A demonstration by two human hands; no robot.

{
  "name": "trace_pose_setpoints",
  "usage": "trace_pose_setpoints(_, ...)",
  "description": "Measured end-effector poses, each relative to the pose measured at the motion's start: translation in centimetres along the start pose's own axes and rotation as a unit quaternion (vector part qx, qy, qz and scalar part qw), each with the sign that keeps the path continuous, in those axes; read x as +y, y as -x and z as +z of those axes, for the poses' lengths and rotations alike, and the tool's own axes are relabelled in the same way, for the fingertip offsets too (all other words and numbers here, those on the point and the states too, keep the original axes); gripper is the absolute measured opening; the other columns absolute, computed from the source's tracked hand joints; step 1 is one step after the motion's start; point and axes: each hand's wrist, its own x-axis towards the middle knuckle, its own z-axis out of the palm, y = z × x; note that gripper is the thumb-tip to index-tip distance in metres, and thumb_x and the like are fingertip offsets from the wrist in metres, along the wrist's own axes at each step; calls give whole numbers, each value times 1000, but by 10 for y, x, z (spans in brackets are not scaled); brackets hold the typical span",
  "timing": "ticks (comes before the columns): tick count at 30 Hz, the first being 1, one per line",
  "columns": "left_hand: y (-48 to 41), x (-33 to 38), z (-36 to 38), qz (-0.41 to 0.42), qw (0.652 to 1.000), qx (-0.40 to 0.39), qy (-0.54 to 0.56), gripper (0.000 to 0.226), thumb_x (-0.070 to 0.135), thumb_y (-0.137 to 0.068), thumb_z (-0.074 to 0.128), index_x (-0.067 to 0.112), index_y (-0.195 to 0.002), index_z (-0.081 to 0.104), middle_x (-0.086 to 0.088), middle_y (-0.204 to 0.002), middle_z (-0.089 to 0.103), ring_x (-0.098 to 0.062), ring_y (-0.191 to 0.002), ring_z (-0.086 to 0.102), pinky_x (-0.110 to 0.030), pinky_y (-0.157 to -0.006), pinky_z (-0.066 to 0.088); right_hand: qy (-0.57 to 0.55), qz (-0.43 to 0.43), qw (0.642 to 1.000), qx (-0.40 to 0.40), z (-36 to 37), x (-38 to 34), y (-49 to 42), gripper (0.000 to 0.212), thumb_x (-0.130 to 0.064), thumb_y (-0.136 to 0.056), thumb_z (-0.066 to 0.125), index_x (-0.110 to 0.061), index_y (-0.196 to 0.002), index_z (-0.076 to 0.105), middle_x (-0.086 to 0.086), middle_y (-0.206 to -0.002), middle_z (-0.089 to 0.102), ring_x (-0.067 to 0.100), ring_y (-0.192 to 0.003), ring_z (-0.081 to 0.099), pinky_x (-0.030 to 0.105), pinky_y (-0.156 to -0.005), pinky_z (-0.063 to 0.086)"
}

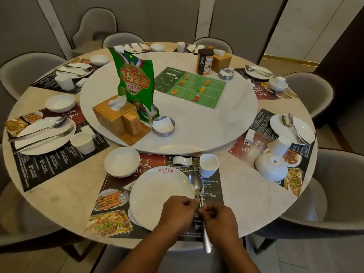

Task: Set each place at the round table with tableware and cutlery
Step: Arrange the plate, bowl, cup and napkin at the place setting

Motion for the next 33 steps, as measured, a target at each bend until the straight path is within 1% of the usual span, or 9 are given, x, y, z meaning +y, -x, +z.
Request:
trace_pose_setpoints(3,-1,6,-3,-37,996,1,81,24,32,-89,66,18,-74,78,2,-69,73,-15,-71,68,-24,-63,49,-22,-6,999,-27,6,-7,8,7,-18,-87,75,-20,-81,73,-6,-69,73,1,-64,68,10,-50,46)
trace_pose_setpoints(6,-2,3,-18,-57,992,17,107,17,26,-89,69,18,-76,77,1,-72,74,-16,-73,69,-28,-69,54,-5,-21,999,-38,5,-9,5,8,-25,-84,78,-22,-86,70,-5,-74,73,5,-68,69,13,-52,49)
trace_pose_setpoints(11,-22,-19,-60,-99,990,79,63,16,27,-89,69,18,-76,74,-2,-79,72,-22,-80,68,-41,-82,58,196,-37,980,16,5,0,-12,29,-38,-89,70,-28,-115,61,-4,-109,69,12,-89,65,20,-66,48)
trace_pose_setpoints(15,-43,-37,-83,-120,989,80,24,12,23,-86,73,13,-80,75,-5,-82,72,-24,-81,68,-44,-86,58,240,-37,970,18,19,-2,-16,37,-39,-91,67,-27,-125,56,-1,-121,66,17,-99,64,26,-78,49)
trace_pose_setpoints(21,-67,-53,-95,-119,990,57,-57,11,22,-82,76,11,-84,77,-5,-84,71,-24,-84,68,-42,-87,58,204,-5,978,34,19,4,-18,30,-23,-90,68,-23,-118,59,3,-100,71,16,-84,62,28,-66,50)
trace_pose_setpoints(24,-72,-57,-97,-97,991,42,-88,12,23,-82,76,12,-81,79,-3,-79,73,-22,-80,70,-41,-85,58,169,12,984,47,13,4,-10,28,-18,-90,67,-26,-116,60,-3,-87,69,10,-74,61,19,-53,41)
trace_pose_setpoints(27,-75,-59,-99,-83,990,35,-111,12,23,-83,75,13,-80,79,-1,-74,73,-19,-75,70,-40,-84,58,102,11,994,48,12,-6,-2,26,-15,-90,70,-28,-109,59,-6,-82,68,7,-70,63,18,-46,41)
trace_pose_setpoints(31,-78,-61,-102,-66,987,32,-144,13,27,-81,76,14,-79,78,1,-73,72,-17,-73,69,-36,-81,59,75,-18,997,17,37,-30,-2,28,-16,-88,73,-26,-109,58,-7,-77,66,8,-75,63,25,-62,47)
trace_pose_setpoints(33,-80,-62,-104,-50,985,36,-160,14,28,-79,78,14,-77,78,1,-72,71,-16,-71,69,-35,-76,60,79,-23,997,-6,56,-40,-5,29,-15,-88,73,-26,-111,58,-3,-72,67,5,-70,64,22,-64,48)
